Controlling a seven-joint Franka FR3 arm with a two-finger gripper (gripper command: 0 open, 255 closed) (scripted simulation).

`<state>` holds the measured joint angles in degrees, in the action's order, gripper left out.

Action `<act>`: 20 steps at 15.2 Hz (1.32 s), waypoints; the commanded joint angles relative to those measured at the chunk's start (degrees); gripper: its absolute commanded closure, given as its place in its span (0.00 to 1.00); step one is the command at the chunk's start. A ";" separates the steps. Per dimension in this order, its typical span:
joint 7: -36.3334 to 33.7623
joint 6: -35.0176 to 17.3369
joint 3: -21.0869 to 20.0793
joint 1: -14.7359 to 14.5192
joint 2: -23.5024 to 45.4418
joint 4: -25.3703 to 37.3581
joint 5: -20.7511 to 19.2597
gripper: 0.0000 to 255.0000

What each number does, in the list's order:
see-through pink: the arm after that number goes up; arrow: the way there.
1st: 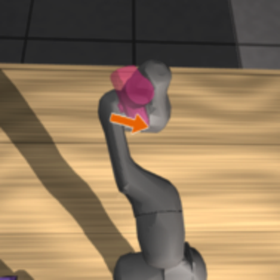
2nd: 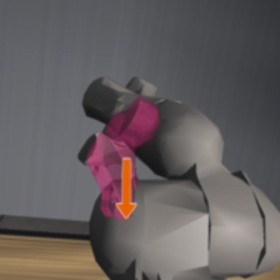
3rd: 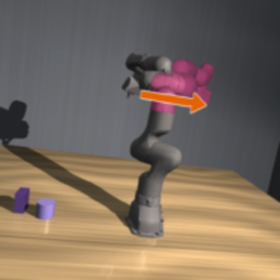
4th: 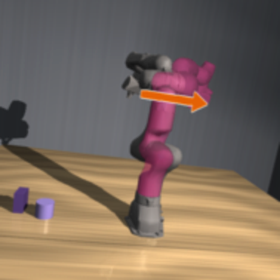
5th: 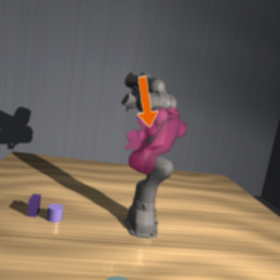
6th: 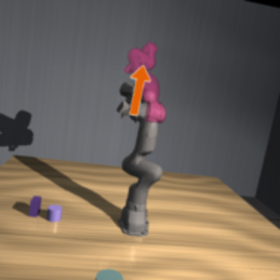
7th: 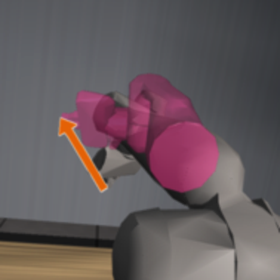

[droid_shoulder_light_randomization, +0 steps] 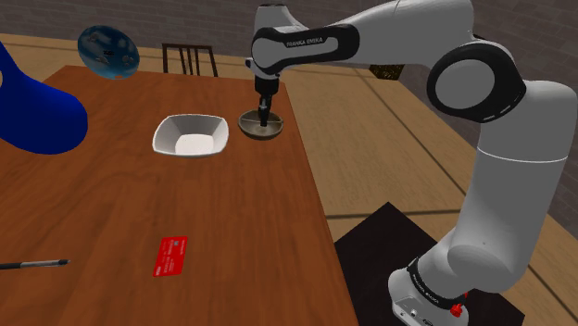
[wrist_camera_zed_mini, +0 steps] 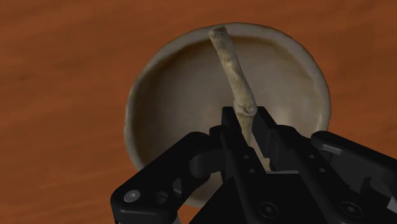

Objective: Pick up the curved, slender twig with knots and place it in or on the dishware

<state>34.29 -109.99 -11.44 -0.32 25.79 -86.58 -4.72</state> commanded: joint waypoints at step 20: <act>0.24 6.46 -0.15 -0.12 -0.87 5.65 0.26 0.00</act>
<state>34.54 -103.69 -11.57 -0.43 24.98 -80.99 -4.47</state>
